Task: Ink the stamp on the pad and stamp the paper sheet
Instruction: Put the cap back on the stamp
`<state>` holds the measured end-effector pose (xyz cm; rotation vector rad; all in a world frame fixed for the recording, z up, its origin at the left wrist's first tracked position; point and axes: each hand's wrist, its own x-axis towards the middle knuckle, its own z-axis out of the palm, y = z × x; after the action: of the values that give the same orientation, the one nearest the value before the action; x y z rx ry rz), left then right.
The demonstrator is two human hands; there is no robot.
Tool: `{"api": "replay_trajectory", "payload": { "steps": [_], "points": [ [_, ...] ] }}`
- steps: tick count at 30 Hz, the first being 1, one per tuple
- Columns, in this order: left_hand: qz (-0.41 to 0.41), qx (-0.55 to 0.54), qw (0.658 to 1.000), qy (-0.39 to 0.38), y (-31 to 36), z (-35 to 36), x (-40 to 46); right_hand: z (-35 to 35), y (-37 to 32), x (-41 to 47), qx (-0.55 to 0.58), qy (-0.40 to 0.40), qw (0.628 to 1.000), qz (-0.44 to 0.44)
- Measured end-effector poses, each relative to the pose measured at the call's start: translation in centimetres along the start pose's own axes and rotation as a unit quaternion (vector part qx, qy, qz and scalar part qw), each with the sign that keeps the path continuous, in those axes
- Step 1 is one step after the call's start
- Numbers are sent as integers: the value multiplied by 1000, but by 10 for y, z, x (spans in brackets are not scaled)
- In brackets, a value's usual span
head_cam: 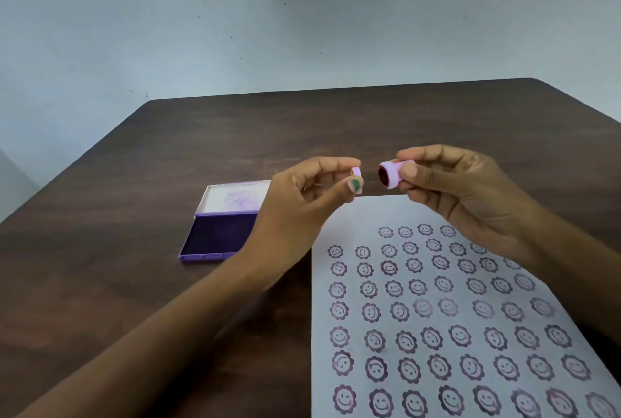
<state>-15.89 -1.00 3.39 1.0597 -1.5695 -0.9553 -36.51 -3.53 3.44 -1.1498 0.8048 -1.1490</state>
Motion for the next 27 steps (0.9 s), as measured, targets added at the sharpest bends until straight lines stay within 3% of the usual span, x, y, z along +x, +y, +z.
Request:
{"api": "replay_trajectory", "payload": {
  "steps": [11,27],
  "points": [
    [-4,-20,1000,-10,-4,5,-3,7,4,-5,-31,-69,997,-16],
    [4,-19,1000,-10,-4,5,-5,13,1,-9,-52,-61,996,-35]
  ]
}}
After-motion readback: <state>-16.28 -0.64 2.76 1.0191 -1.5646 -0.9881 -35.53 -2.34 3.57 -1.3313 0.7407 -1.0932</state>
